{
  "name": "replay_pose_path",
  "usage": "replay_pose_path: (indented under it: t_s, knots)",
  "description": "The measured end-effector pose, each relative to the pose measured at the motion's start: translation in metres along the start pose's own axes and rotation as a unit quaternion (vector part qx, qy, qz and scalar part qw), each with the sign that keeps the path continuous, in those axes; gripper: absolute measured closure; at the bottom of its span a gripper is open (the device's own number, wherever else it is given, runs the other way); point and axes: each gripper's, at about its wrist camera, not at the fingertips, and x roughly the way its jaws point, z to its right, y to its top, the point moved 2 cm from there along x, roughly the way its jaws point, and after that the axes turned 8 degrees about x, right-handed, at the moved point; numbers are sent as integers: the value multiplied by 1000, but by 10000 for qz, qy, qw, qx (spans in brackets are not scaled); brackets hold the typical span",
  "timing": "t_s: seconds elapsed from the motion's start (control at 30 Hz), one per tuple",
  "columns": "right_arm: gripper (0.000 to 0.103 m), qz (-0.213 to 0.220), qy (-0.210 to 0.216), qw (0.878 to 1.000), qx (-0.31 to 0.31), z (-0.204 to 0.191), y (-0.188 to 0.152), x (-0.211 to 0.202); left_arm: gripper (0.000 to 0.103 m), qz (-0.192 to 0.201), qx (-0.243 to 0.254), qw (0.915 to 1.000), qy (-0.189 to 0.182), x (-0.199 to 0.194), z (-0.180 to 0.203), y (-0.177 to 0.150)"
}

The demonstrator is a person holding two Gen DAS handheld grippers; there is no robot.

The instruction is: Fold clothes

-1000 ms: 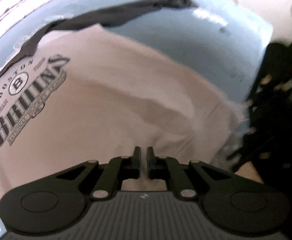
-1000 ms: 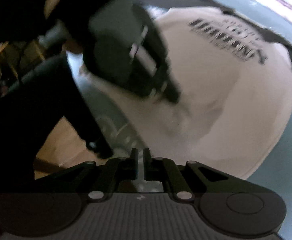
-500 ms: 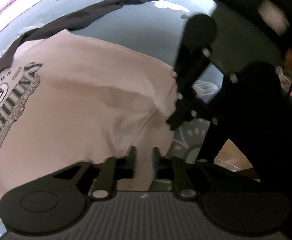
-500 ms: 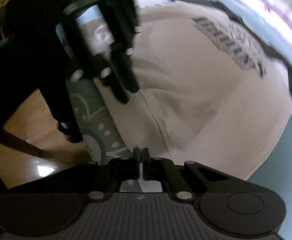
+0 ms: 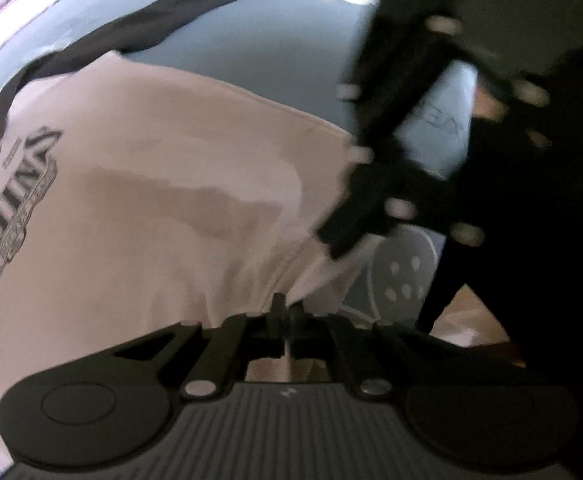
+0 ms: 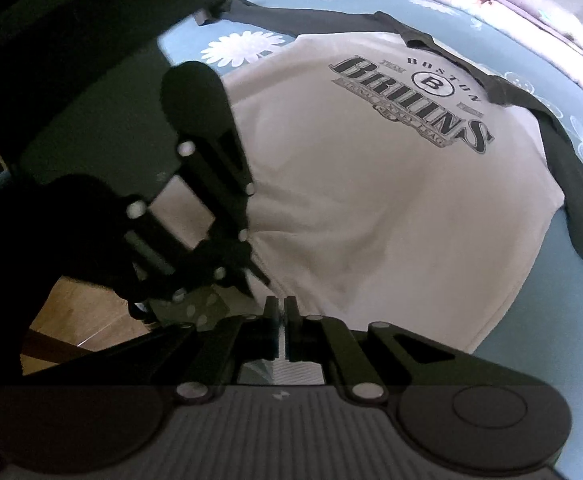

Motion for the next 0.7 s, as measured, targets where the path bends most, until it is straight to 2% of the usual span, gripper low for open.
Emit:
replay_pose_path:
  t_s: [0.13, 0.2, 0.3, 0.5, 0.57, 0.6, 0.7]
  knots:
    - [99, 71, 287, 9995, -107, -8, -13, -17, 103, 44, -318, 9995, 40, -3, -17, 4]
    - [95, -54, 178, 9993, -339, -16, -20, -10, 103, 59, -394, 9992, 72, -4, -23, 6]
    - [94, -240, -230, 9962, -800, -25, -26, 11, 103, 53, -508, 9987, 92, -7, -28, 9]
    - [86, -442, -410, 9895, -1315, -26, -26, 38, 103, 56, -612, 9980, 132, -9, -31, 8]
    - [87, -436, -468, 9885, -1370, -25, -24, 40, 103, 70, -618, 9980, 119, -10, -31, 8]
    - [101, -452, -511, 9883, -1363, -25, -23, 39, 103, 74, -622, 9980, 124, -10, -31, 8]
    - [102, -600, -422, 9880, -1360, -26, -23, 37, 103, 93, -656, 9978, 98, -11, -30, 7]
